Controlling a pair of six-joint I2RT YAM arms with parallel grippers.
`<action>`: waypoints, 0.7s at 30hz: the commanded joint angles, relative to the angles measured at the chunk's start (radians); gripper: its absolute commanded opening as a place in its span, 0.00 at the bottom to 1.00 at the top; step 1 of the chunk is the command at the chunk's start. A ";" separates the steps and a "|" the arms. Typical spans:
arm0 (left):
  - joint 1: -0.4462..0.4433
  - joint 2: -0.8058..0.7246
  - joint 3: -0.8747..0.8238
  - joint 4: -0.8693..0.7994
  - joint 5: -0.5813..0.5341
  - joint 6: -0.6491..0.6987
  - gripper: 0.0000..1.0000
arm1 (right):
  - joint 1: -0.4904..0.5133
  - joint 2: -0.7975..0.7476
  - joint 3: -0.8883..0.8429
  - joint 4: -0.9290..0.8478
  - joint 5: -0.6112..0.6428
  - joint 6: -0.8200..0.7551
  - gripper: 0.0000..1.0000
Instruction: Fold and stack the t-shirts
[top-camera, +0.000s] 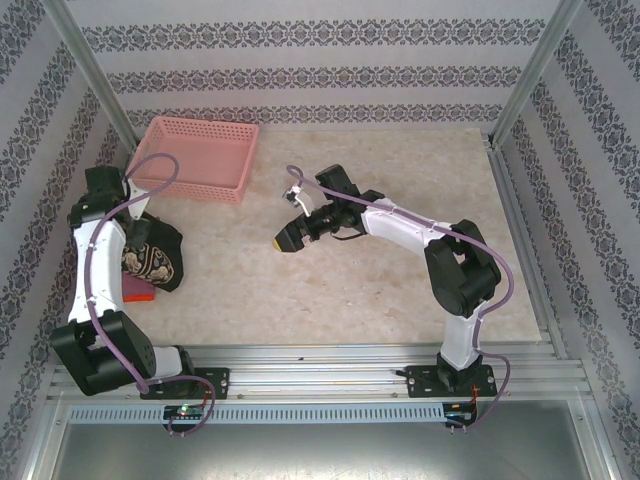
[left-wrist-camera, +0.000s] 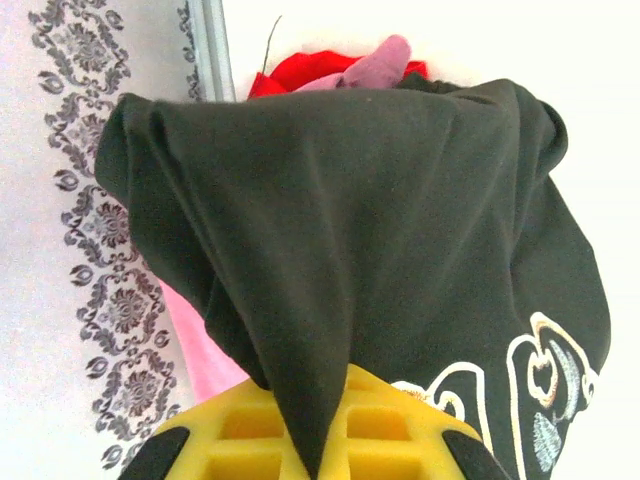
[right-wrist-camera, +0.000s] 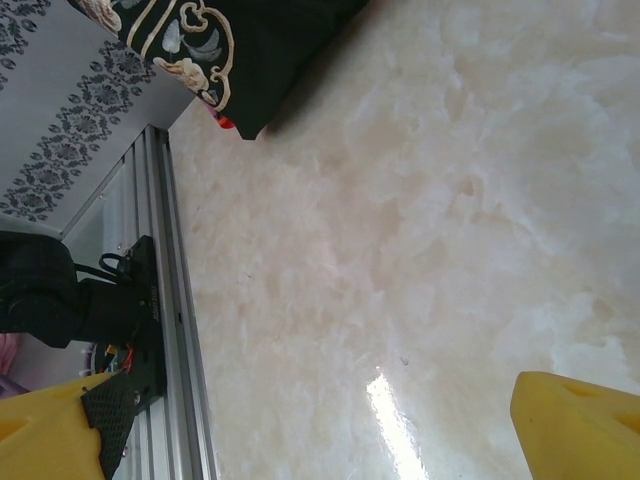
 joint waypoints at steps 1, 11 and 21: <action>0.027 -0.023 0.048 -0.049 -0.016 0.054 0.00 | 0.002 0.007 0.042 -0.022 -0.027 -0.033 0.97; 0.066 -0.025 0.057 -0.044 -0.052 0.078 0.00 | 0.002 0.035 0.067 -0.024 -0.024 -0.022 0.97; 0.125 -0.002 0.011 0.091 -0.114 0.103 0.00 | 0.003 0.057 0.080 -0.040 -0.028 -0.017 0.97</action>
